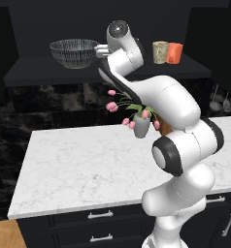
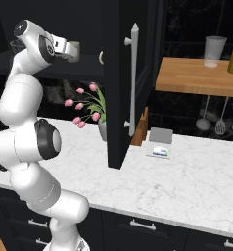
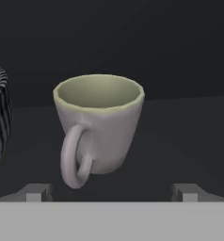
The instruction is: Gather all objects into one cabinet and sort the glasses and bowls to opposite sides.
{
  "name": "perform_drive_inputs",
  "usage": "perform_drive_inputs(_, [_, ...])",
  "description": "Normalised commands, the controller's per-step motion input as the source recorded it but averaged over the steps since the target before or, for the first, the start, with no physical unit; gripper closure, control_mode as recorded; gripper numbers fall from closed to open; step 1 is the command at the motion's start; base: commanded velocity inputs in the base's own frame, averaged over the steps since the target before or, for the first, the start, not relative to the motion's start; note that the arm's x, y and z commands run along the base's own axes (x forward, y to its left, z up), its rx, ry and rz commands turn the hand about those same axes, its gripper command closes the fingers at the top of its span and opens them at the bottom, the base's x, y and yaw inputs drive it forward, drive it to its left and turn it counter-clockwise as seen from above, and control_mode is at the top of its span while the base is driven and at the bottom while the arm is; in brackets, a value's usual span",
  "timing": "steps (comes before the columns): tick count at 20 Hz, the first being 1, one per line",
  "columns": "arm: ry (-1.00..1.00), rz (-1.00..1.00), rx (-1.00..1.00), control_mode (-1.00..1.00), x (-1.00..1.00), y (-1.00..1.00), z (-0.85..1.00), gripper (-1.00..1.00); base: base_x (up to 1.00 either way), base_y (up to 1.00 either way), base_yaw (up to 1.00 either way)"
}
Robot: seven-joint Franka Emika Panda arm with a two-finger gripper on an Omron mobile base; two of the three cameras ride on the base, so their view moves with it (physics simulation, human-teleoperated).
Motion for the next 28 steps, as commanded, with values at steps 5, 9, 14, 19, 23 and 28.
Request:
perform_drive_inputs(5, [0.00,-0.02,0.00,-1.00,0.15,0.21,0.00,-1.00,0.00,0.00,0.00])
perform_drive_inputs(9, [0.00,0.00,0.00,-1.00,0.21,0.01,0.00,-1.00,0.00,0.00,0.00])
perform_drive_inputs(14, [0.00,0.00,0.00,-1.00,0.17,0.00,0.00,-1.00,0.00,0.00,0.00])
perform_drive_inputs(19, [0.00,-0.01,0.00,-1.00,0.03,0.00,0.00,-1.00,0.00,0.00,0.00])
perform_drive_inputs(23, [0.00,-0.02,0.00,-1.00,0.00,0.00,0.00,1.00,0.00,0.00,0.00])
perform_drive_inputs(28, [-0.02,-0.02,-0.02,-1.00,0.00,0.00,0.00,1.00,0.00,0.00,0.00])
